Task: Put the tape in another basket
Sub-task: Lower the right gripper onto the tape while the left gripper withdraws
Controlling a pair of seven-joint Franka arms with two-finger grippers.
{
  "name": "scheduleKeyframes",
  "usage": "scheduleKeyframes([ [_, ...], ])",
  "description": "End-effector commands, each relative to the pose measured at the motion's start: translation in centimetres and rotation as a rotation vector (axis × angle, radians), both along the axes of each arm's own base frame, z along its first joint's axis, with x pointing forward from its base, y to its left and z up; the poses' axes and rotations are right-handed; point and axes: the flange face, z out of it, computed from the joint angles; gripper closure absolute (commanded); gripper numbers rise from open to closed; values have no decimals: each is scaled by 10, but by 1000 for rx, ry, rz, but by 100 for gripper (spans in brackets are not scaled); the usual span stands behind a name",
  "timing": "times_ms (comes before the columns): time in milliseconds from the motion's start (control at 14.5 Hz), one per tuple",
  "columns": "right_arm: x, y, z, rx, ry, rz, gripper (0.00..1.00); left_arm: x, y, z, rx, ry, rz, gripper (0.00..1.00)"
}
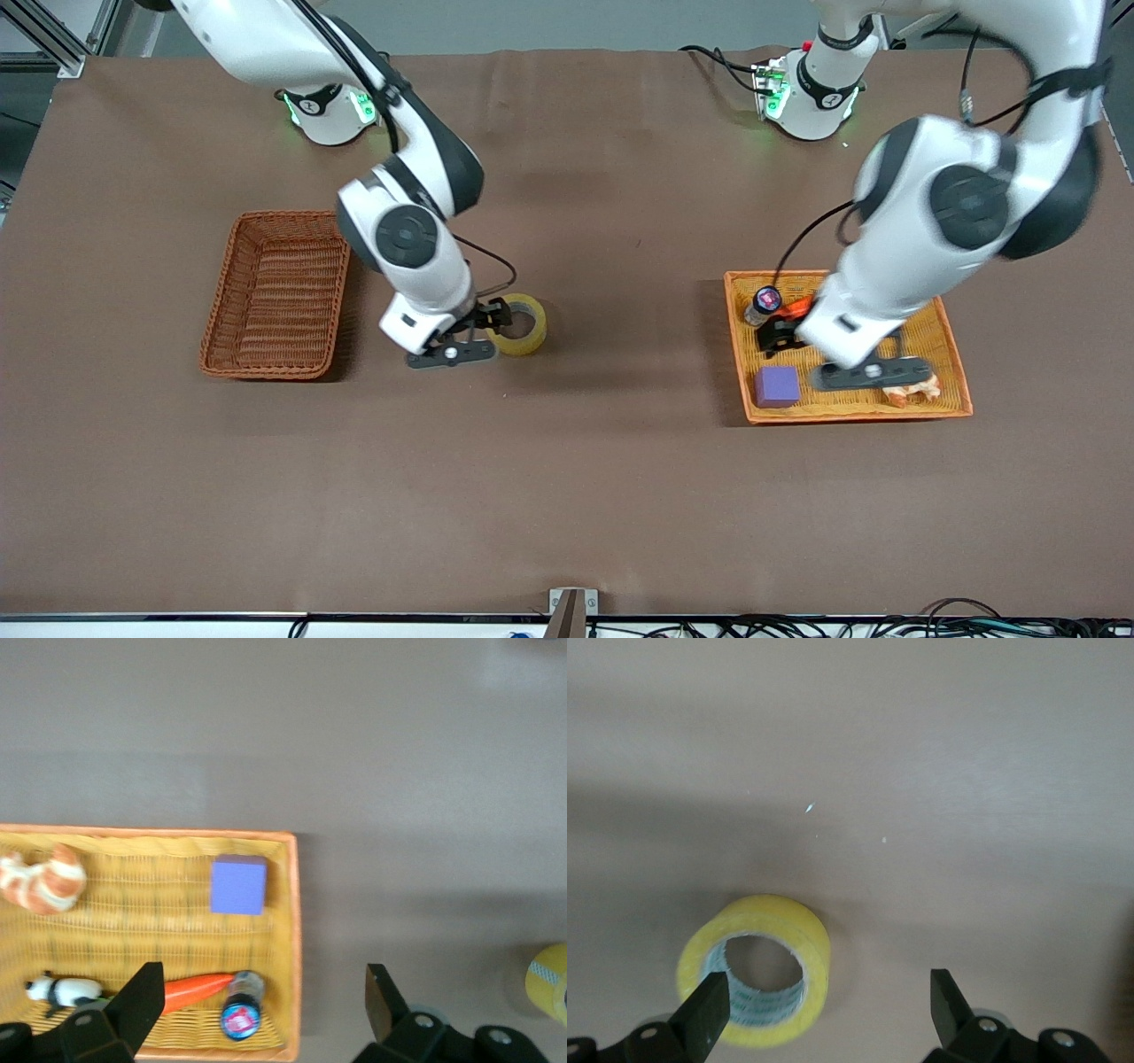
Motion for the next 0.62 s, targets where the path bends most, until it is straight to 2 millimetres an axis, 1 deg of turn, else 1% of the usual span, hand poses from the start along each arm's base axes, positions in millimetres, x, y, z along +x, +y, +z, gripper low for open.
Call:
scheduleKeyframes([
  [0, -18, 2, -30, -12, -16, 35, 0, -23, 51, 37, 7, 0, -105, 0],
  [69, -27, 10, -41, -19, -1, 54, 0, -25, 77, 51, 16, -15, -138, 0],
  [138, -34, 17, -51, -25, 14, 68, 0, -31, 95, 64, 23, -24, -169, 0],
  [206, -39, 22, -62, -33, 24, 81, 0, -39, 109, 76, 31, -35, -199, 0],
  [275, -42, 25, -71, -43, 24, 100, 0, -47, 129, 85, 39, -48, -200, 0],
  [344, -43, 25, -80, -48, 25, 108, 0, -54, 141, 91, 41, -54, -183, 0],
  [412, -45, 28, -87, -49, 29, 114, 0, -65, 149, 99, 45, -64, -190, 0],
  [481, -46, 29, -89, -54, 28, 123, 0, -76, 153, 104, 46, -70, -193, 0],
  [550, -47, 28, -94, -62, 33, 128, 0, -86, 153, 105, 47, -67, -195, 0],
])
